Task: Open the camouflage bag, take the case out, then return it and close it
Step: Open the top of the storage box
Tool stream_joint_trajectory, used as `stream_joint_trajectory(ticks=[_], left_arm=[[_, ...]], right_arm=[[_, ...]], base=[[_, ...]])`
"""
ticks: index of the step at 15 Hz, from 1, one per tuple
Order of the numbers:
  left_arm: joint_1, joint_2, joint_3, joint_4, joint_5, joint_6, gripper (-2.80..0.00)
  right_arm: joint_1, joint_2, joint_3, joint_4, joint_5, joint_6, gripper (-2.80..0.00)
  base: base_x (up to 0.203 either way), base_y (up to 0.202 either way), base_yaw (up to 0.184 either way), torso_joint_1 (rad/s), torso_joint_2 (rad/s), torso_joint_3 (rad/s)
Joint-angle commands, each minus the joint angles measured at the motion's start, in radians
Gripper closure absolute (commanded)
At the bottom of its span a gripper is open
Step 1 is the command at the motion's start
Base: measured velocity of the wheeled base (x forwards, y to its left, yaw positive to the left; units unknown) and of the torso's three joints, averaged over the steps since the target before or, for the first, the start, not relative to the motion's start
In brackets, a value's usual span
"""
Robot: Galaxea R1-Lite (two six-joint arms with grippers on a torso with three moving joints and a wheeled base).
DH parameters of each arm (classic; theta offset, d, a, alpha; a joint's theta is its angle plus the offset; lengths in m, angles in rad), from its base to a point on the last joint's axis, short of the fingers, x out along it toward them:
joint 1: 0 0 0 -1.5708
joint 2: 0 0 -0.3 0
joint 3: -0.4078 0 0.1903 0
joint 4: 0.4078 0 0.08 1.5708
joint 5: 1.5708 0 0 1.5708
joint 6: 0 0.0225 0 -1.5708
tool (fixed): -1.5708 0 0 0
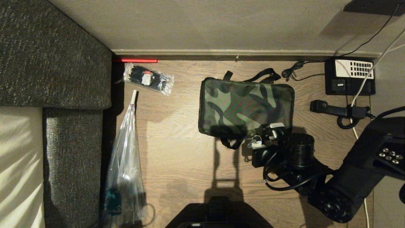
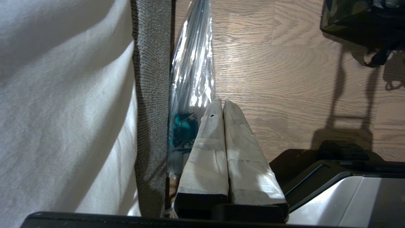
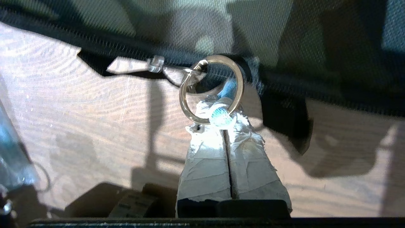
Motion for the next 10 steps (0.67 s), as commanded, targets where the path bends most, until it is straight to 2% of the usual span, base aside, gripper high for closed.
stream_joint_trajectory(ticks=[1, 5, 10], left_arm=[[0.0, 0.0, 0.0, 0.0, 0.0, -0.001, 0.0], [0.0, 0.0, 0.0, 0.0, 0.0, 0.001, 0.0], [0.0, 0.0, 0.0, 0.0, 0.0, 0.001, 0.0]], right_arm=[[0.012, -0.02, 0.015, 0.0, 0.0, 0.003, 0.0], [0.013, -0.054, 0.048, 0.064, -0.004, 0.001, 0.0], [0.013, -0.078, 0.089, 0.073, 0.0, -0.008, 0.0]], base=[[0.0, 0.0, 0.0, 0.0, 0.0, 0.0], [0.0, 0.0, 0.0, 0.0, 0.0, 0.0], [0.0, 0.0, 0.0, 0.0, 0.0, 0.0]])
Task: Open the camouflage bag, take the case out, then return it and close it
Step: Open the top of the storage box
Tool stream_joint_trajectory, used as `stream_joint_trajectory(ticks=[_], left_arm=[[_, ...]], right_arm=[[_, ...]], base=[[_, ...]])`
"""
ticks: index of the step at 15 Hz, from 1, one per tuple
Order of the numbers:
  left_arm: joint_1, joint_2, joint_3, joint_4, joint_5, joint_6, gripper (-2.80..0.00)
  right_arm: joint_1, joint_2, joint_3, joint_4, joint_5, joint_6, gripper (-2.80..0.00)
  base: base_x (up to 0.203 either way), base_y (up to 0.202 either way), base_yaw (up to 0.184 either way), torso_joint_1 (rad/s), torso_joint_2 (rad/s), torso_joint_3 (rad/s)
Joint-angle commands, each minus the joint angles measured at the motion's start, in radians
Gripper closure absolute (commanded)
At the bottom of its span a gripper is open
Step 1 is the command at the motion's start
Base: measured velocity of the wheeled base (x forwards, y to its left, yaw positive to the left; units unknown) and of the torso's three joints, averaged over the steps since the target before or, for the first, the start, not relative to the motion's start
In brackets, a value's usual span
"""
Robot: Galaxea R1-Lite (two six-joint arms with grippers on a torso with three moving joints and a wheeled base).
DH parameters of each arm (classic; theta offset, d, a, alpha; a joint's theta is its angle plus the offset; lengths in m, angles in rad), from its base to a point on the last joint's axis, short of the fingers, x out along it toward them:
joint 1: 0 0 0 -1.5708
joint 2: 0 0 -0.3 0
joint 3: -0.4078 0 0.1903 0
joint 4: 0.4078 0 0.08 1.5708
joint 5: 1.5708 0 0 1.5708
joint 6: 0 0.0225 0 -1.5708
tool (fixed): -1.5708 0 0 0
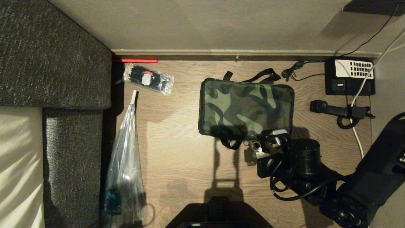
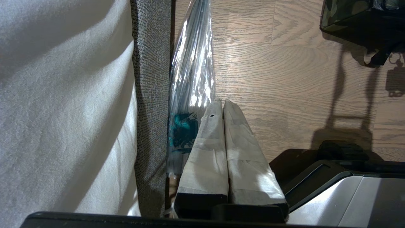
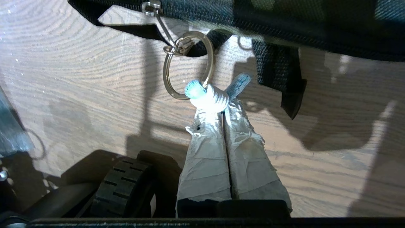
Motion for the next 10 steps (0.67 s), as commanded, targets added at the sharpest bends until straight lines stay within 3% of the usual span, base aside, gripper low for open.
stream_joint_trajectory(ticks=[1, 10], left_arm=[[0.0, 0.0, 0.0, 0.0, 0.0, -0.001, 0.0], [0.0, 0.0, 0.0, 0.0, 0.0, 0.0, 0.0]], right_arm=[[-0.001, -0.017, 0.007, -0.004, -0.002, -0.001, 0.0], [-0.059, -0.017, 0.013, 0.033, -0.004, -0.023, 0.0]], base=[[0.0, 0.0, 0.0, 0.0, 0.0, 0.0], [0.0, 0.0, 0.0, 0.0, 0.0, 0.0]])
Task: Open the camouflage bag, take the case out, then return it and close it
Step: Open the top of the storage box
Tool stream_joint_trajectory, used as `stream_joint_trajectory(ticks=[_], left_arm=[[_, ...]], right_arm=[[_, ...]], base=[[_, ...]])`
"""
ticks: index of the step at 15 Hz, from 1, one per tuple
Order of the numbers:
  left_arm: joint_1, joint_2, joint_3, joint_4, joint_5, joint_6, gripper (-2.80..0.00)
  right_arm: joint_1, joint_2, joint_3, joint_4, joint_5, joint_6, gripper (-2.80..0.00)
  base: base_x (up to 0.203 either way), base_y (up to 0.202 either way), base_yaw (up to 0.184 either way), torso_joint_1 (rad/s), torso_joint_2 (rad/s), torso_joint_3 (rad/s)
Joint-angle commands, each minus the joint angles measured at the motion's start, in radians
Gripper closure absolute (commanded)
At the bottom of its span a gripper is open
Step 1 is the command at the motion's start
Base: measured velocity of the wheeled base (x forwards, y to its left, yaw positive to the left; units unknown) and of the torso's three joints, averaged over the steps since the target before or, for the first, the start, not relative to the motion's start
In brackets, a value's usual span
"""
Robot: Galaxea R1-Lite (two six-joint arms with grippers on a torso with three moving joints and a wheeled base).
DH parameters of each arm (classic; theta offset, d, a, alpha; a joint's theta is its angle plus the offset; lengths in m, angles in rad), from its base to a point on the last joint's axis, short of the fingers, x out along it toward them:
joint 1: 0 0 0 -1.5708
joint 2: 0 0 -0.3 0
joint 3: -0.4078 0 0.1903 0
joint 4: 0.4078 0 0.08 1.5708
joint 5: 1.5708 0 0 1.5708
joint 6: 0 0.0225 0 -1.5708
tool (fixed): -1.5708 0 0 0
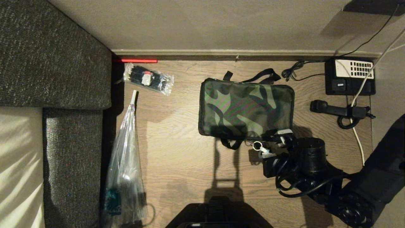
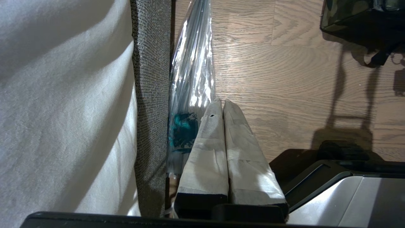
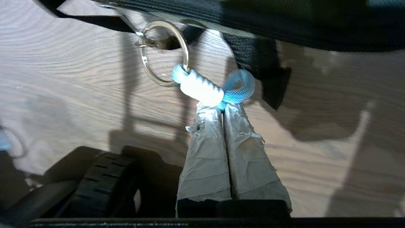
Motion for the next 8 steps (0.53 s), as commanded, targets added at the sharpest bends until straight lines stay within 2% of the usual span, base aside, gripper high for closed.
stream_joint_trajectory(ticks=[1, 8], left_arm=[[0.0, 0.0, 0.0, 0.0, 0.0, 0.001, 0.0], [0.0, 0.0, 0.0, 0.0, 0.0, -0.001, 0.0]], right_arm=[[-0.03, 0.004, -0.004, -0.006, 0.0, -0.013, 0.0], [-0.099, 0.012, -0.017, -0.009, 0.003, -0.031, 0.0]], base=[[0.0, 0.0, 0.0, 0.0, 0.0, 0.0], [0.0, 0.0, 0.0, 0.0, 0.0, 0.0]])
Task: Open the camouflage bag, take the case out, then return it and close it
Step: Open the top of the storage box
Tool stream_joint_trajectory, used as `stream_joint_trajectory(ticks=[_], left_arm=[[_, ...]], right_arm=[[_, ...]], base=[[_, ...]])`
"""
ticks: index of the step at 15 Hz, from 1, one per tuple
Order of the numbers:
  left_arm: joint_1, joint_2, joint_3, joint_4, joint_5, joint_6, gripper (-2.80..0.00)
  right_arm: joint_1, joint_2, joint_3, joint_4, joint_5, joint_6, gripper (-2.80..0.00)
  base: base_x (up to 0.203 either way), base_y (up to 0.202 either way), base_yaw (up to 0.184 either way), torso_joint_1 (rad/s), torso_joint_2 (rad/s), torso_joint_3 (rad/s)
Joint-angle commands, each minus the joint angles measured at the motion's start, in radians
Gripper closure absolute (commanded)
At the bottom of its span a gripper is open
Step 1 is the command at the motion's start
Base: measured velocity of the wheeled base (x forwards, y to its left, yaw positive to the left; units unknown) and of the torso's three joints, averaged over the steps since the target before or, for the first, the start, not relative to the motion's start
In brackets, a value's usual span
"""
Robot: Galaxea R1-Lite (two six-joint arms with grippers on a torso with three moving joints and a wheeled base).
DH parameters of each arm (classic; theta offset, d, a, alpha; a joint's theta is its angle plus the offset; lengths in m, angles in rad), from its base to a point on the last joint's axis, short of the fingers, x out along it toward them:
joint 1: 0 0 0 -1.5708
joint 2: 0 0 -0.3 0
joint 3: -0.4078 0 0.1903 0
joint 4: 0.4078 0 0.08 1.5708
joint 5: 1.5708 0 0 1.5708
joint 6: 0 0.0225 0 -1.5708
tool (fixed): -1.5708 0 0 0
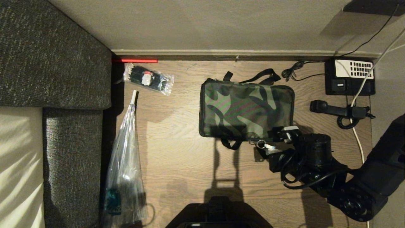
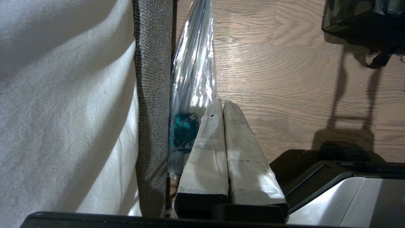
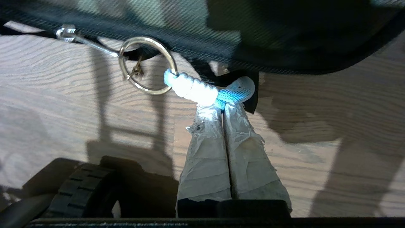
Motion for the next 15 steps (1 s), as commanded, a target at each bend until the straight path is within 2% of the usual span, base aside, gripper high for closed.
stream_joint_trajectory(ticks=[1, 15], left_arm=[[0.0, 0.0, 0.0, 0.0, 0.0, 0.001, 0.0], [0.0, 0.0, 0.0, 0.0, 0.0, 0.0, 0.0]], right_arm=[[-0.021, 0.001, -0.001, -0.007, -0.002, -0.007, 0.0], [-0.132, -0.036, 0.008, 0.038, 0.029, -0.068, 0.0]], base=[[0.0, 0.0, 0.0, 0.0, 0.0, 0.0], [0.0, 0.0, 0.0, 0.0, 0.0, 0.0]])
